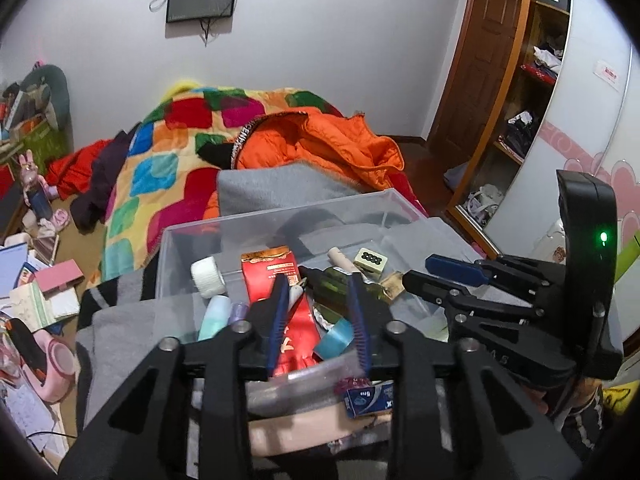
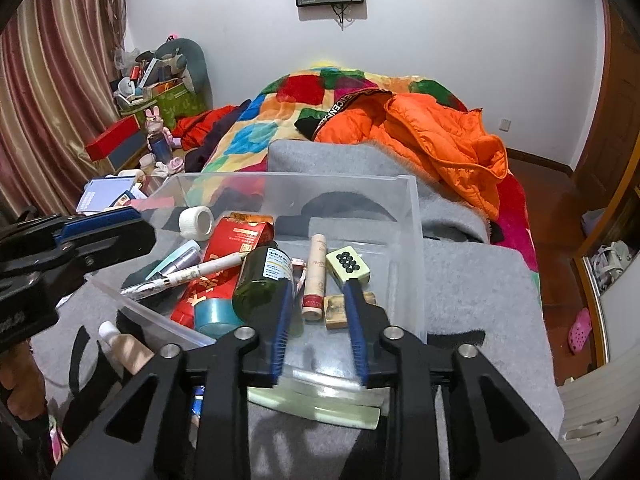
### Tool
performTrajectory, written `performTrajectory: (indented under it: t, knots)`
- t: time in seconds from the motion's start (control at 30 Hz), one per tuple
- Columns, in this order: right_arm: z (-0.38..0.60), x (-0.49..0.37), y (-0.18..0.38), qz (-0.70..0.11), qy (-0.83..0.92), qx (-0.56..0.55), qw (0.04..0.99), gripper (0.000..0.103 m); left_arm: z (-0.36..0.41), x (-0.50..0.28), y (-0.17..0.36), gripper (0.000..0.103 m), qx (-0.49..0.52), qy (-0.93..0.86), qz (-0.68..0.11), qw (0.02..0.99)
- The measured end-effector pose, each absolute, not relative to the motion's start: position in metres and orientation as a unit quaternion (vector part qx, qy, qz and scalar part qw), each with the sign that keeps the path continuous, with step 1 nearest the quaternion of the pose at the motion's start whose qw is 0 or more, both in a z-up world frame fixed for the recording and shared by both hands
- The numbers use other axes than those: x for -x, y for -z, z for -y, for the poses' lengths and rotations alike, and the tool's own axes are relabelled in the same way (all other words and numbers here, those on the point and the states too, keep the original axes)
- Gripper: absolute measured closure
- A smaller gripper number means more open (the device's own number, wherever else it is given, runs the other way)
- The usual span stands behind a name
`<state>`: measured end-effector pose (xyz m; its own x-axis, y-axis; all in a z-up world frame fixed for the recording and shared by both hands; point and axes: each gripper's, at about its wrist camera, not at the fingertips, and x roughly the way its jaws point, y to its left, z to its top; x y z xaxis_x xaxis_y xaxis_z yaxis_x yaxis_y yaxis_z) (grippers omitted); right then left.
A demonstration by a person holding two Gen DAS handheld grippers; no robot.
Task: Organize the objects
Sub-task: 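Carry the pen and walnut into the clear box and release both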
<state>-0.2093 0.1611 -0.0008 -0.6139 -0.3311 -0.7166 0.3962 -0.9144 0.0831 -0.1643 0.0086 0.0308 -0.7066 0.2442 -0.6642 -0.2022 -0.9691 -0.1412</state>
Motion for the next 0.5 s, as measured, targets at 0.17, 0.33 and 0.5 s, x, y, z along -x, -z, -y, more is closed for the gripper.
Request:
performTrajectory:
  t: [0.17, 0.33, 0.5]
  knots:
    - [-0.166, 0.198, -0.008, -0.038, 0.901, -0.378, 0.209, 0.065, -0.007, 0.146, -0.035, 0.054, 0.350, -0.930, 0.020, 0.109]
    - [-0.173, 0.183, -0.018, -0.035, 0.906, -0.364, 0.213, 0.051, -0.003, 0.124, -0.038, 0.037, 0.334, -0.938, 0.006, 0.090]
    - [-0.183, 0.166, -0.026, -0.033, 0.908, -0.355, 0.218, 0.046, 0.006, 0.105, -0.032, 0.025, 0.336, -0.939, -0.005, 0.077]
